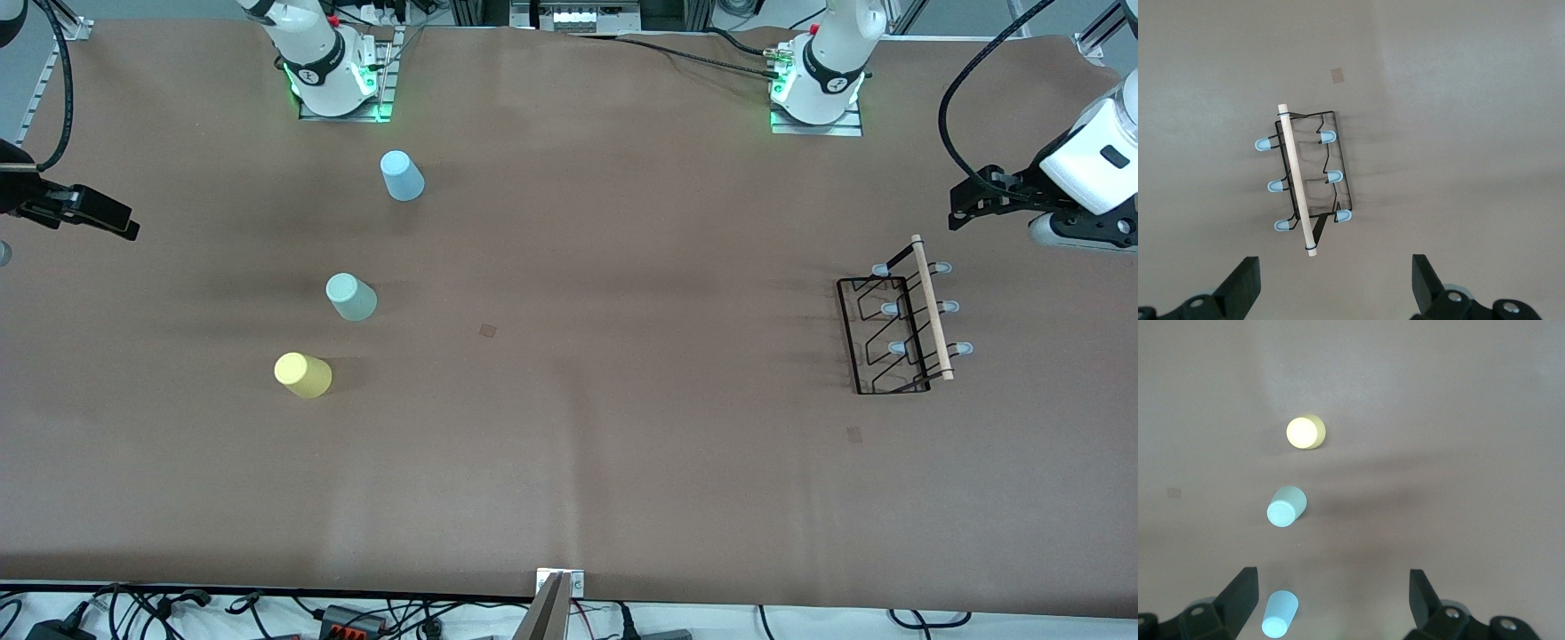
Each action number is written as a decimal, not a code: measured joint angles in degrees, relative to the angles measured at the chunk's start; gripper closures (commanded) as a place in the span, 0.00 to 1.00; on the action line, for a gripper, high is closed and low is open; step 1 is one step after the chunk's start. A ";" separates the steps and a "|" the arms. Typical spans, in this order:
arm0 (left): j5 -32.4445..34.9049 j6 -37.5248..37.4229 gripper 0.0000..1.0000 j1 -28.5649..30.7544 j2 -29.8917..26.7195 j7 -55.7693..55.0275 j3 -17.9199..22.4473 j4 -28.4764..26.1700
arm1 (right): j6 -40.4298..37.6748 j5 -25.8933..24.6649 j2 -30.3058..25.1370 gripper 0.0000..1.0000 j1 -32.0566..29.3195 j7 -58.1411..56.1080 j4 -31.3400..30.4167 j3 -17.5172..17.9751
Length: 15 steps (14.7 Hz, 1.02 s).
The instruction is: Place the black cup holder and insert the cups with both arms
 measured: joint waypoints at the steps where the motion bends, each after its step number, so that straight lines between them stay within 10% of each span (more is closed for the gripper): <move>1: 0.00 0.00 0.00 0.00 0.00 0.00 0.00 0.00 | 0.06 0.07 0.00 0.00 0.01 0.00 0.00 0.00; 15: 0.01 -2.76 0.00 1.05 6.83 0.00 0.20 -0.47 | 0.35 0.09 0.09 0.00 0.37 -0.02 0.00 0.03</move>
